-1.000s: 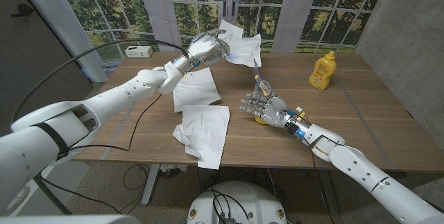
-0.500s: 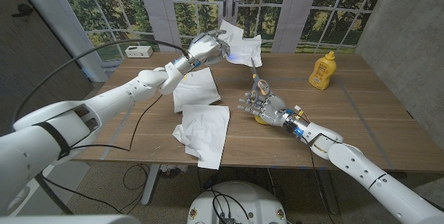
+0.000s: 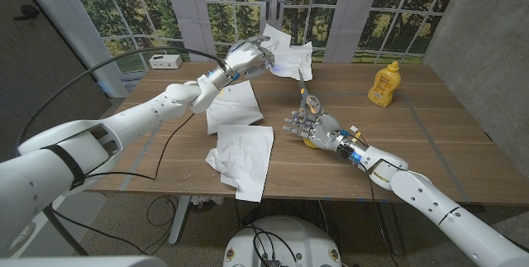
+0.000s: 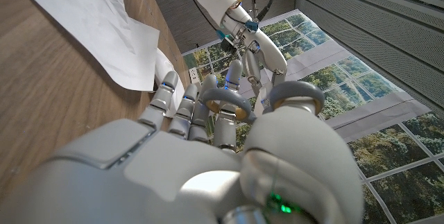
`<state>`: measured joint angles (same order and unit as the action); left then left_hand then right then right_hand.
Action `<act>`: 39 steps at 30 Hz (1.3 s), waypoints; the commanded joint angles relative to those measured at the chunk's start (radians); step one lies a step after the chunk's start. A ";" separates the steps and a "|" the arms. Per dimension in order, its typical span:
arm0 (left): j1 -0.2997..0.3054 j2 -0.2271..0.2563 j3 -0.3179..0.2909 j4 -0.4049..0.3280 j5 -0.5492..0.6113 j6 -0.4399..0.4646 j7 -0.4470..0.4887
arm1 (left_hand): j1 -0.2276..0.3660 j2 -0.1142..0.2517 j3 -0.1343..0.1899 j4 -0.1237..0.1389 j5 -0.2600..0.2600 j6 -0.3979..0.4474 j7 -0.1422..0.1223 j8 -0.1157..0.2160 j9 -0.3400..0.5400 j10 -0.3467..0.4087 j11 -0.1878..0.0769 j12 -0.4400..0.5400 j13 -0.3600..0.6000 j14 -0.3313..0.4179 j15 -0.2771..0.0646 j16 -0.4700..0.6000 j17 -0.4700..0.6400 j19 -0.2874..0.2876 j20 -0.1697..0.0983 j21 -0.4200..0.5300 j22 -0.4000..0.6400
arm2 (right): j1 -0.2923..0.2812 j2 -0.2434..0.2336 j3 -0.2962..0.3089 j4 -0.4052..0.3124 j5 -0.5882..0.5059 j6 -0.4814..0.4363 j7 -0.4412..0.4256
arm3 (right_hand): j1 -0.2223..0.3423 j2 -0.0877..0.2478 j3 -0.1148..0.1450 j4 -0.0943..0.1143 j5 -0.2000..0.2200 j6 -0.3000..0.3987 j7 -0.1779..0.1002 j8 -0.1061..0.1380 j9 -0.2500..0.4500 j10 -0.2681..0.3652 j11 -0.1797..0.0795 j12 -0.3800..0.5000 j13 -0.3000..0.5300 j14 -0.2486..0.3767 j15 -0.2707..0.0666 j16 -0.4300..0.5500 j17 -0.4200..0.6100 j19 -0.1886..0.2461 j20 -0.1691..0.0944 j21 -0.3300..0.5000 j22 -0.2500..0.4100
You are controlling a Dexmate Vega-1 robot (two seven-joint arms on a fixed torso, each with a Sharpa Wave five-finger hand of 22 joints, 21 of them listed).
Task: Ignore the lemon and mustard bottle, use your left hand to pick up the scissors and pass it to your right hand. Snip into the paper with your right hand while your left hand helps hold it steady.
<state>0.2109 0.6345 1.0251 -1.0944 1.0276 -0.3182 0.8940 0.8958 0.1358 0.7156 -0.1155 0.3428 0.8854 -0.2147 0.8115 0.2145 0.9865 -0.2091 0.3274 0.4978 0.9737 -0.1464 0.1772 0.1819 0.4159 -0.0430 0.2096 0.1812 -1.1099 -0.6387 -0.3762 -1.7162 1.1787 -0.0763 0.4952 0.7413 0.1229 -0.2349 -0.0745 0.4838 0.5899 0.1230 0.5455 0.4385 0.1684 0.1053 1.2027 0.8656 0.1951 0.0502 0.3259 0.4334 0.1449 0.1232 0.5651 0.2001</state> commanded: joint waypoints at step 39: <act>0.044 0.029 -0.025 -0.065 -0.005 0.025 -0.005 | -0.001 0.007 0.013 0.002 -0.004 -0.001 0.004 0.007 0.008 0.003 -0.003 0.045 -0.003 -0.006 -0.091 0.002 -0.001 -0.003 -0.130 0.000 0.004 | -0.047 0.006 0.023 -0.048 0.040 -0.018 -0.091 | 0.387 0.080 0.274 -0.066 -0.038 0.243 -0.066 0.032 -0.015 0.216 -0.112 0.064 -0.114 0.155 -0.122 0.084 0.041 0.073 -0.057 0.042 0.011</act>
<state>0.2373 0.6517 1.0146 -1.1321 1.0220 -0.3014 0.8943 0.8938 0.1333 0.7214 -0.1155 0.3390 0.8853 -0.2147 0.8111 0.2166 0.9861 -0.2088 0.3284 0.4935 0.9737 -0.1464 0.1772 0.1819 0.4159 -0.0430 0.2096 0.1817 -1.1375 -0.6300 -0.3607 -1.7401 1.2077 -0.0852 0.4388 1.0930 0.1896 0.0125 -0.1470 0.4587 0.8014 0.0643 0.5676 0.4217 0.2990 0.0572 1.2513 0.7567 0.3262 -0.0412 0.3932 0.4630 0.2077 0.0749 0.5964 0.2074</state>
